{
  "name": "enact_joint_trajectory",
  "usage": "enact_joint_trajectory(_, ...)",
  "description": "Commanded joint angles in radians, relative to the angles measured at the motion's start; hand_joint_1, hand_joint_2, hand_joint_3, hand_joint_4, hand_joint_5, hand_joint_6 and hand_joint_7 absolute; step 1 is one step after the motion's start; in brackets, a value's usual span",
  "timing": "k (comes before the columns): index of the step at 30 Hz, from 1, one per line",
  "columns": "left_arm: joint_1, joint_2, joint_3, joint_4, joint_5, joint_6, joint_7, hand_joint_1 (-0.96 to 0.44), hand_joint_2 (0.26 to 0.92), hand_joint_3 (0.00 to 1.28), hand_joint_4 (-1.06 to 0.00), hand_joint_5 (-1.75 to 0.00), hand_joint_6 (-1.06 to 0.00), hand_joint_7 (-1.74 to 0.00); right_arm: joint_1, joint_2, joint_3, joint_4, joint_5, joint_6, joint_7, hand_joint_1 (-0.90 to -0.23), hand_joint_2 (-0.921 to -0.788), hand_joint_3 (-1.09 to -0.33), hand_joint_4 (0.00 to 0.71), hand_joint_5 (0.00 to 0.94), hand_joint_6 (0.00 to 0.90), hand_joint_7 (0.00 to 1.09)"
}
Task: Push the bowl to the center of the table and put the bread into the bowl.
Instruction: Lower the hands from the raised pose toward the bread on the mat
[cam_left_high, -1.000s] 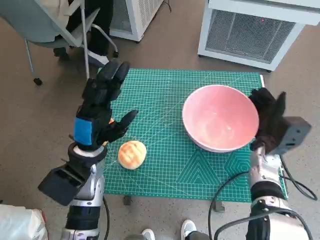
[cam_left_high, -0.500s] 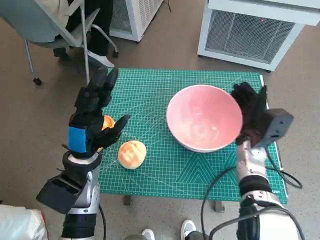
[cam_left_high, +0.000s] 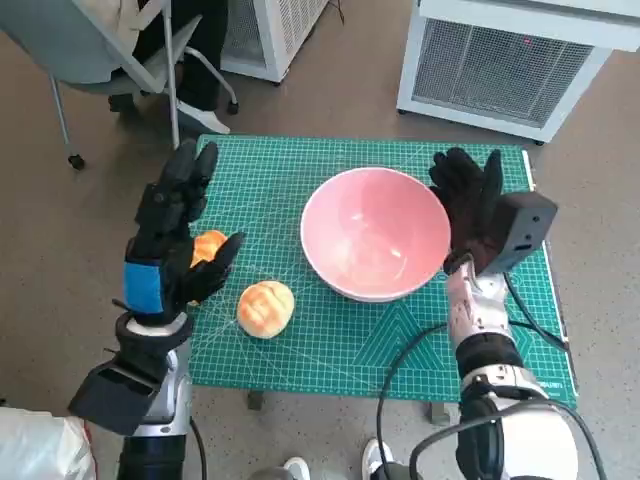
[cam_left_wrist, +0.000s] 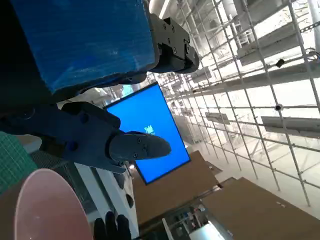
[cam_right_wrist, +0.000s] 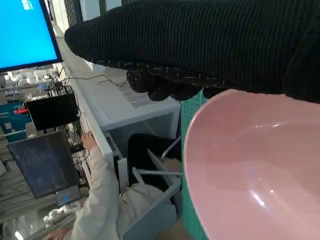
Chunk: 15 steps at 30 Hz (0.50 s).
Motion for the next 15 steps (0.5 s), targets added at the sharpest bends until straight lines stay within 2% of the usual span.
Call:
enact_joint_trajectory(1,0.022,0.020,0.012,-0.005,-0.012,-0.015,-0.004,-0.45,0.921,0.31,-0.37,0.00,-0.32,-0.15,-0.012,-0.007,-0.008,0.010,-0.003,0.015,0.000,-0.455,-0.921,-0.854,0.199,0.001,0.222,0.15)
enact_joint_trajectory(8,0.048,0.091,0.044,-0.009,-0.043,-0.012,-0.046,-0.43,0.921,0.31,-0.35,0.00,-0.32,-0.13,-0.024,-0.041,0.008,-0.009,-0.018,-0.043,0.018,-0.478,-0.921,-0.846,0.194,0.000,0.219,0.15)
enact_joint_trajectory(12,0.041,0.188,0.077,0.018,-0.037,-0.019,-0.096,-0.43,0.921,0.31,-0.35,0.00,-0.32,-0.11,-0.027,-0.057,0.025,-0.034,-0.023,-0.118,0.047,-0.505,-0.921,-0.832,0.193,0.000,0.218,0.14)
enact_joint_trajectory(15,0.026,0.307,0.100,0.048,-0.002,-0.009,-0.153,-0.44,0.921,0.32,-0.33,0.00,-0.31,-0.10,-0.025,-0.074,0.045,-0.061,-0.030,-0.194,0.086,-0.522,-0.921,-0.827,0.193,0.000,0.218,0.14)
